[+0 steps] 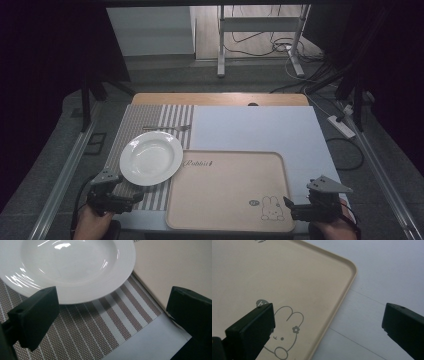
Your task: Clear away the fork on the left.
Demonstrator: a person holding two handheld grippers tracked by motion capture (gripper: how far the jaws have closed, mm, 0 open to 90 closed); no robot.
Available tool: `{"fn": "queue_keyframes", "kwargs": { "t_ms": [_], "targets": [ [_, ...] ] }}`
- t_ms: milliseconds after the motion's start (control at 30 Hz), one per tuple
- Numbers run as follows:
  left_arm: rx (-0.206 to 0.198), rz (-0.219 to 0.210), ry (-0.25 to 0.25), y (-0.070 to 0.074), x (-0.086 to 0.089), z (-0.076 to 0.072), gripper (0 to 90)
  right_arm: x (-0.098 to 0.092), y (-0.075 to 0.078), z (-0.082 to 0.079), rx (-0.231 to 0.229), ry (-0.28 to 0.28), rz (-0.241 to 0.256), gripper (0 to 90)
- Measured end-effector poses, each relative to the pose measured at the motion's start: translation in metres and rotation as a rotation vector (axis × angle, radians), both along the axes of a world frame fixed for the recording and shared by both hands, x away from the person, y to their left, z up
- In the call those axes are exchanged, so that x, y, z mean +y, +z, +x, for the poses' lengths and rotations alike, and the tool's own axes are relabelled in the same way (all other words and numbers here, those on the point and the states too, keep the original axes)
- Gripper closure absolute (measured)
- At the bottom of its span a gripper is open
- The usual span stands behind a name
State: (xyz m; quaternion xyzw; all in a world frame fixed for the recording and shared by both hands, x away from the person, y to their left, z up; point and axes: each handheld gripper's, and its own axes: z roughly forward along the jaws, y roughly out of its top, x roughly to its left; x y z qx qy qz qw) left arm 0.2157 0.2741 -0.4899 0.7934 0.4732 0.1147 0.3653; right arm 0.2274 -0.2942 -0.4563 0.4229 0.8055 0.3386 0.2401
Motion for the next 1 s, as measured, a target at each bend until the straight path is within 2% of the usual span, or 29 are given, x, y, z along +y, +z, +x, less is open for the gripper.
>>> {"fn": "queue_keyframes", "kwargs": {
  "t_ms": [67, 200, 500, 667, 767, 1000],
  "targets": [
    [0.011, 0.001, -0.010, 0.000, 0.000, 0.001, 0.0, 0.000, 0.000, 0.000, 0.002, 0.001, -0.002, 0.0],
    [-0.001, -0.003, -0.019, 0.000, -0.001, 0.004, 0.0, 0.001, 0.000, 0.001, 0.008, 0.001, -0.003, 0.0],
    [0.021, -0.008, -0.036, 0.000, -0.003, 0.015, 0.0, 0.001, -0.001, 0.001, 0.008, 0.003, -0.007, 0.0],
    [0.006, -0.007, -0.041, 0.001, -0.005, 0.022, 0.0, 0.001, -0.001, 0.001, 0.008, 0.003, -0.010, 0.0],
    [0.013, -0.029, -0.043, 0.000, -0.006, 0.030, 0.0, 0.001, -0.001, 0.001, 0.011, 0.007, -0.015, 0.0],
    [0.016, -0.053, -0.046, 0.000, -0.007, 0.042, 0.0, 0.002, -0.001, 0.001, 0.014, 0.006, -0.018, 0.0]
  ]
}}
